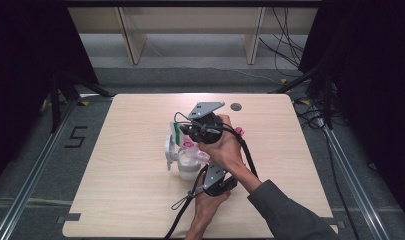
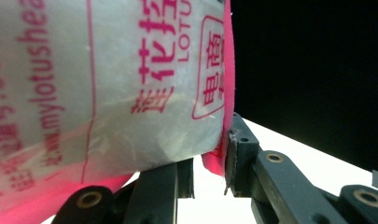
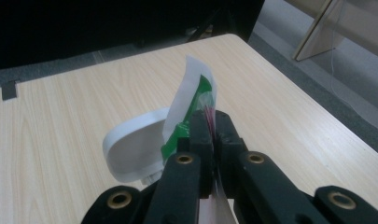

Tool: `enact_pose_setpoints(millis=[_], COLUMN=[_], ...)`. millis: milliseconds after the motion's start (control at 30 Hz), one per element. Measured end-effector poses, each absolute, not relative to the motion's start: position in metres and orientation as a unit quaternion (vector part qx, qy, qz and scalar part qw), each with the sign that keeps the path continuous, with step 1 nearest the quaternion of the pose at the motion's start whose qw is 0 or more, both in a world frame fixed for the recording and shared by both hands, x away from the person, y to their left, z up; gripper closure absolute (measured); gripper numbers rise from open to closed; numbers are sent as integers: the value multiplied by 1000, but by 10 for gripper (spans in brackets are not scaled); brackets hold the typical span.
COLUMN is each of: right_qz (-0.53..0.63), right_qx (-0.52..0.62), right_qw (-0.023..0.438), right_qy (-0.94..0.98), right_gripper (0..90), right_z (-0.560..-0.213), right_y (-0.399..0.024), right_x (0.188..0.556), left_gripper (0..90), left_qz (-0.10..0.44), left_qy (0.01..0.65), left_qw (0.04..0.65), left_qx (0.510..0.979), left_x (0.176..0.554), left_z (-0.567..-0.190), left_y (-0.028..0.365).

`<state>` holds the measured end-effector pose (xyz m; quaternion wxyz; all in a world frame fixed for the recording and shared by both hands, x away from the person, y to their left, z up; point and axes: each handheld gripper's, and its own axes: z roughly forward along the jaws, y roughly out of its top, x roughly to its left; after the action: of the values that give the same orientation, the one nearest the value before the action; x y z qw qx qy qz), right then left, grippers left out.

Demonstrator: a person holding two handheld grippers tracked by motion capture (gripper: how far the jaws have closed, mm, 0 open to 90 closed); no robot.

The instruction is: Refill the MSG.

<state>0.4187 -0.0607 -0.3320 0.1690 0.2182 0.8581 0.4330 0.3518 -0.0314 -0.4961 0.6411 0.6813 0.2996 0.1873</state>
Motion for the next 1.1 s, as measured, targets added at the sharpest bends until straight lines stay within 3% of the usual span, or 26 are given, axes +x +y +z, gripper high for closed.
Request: enact_pose_setpoints(millis=[500,733,1100], right_qz=[432,438,473], right_qx=[218,219,212], right_qw=[168,167,173], right_qy=[859,856,838], right_gripper=[894,896,899], right_z=[-334,-332,-325], right_y=[-59,-62,-77], right_x=[417,417,413], left_gripper=[756,756,747], left_qz=[199,184,201], left_qy=[307,304,313], left_qw=[641,627,596], left_qx=[675,693,711], left_x=[353,354,350], left_z=[-498,-498,-500], left_y=[-33,-27,-22])
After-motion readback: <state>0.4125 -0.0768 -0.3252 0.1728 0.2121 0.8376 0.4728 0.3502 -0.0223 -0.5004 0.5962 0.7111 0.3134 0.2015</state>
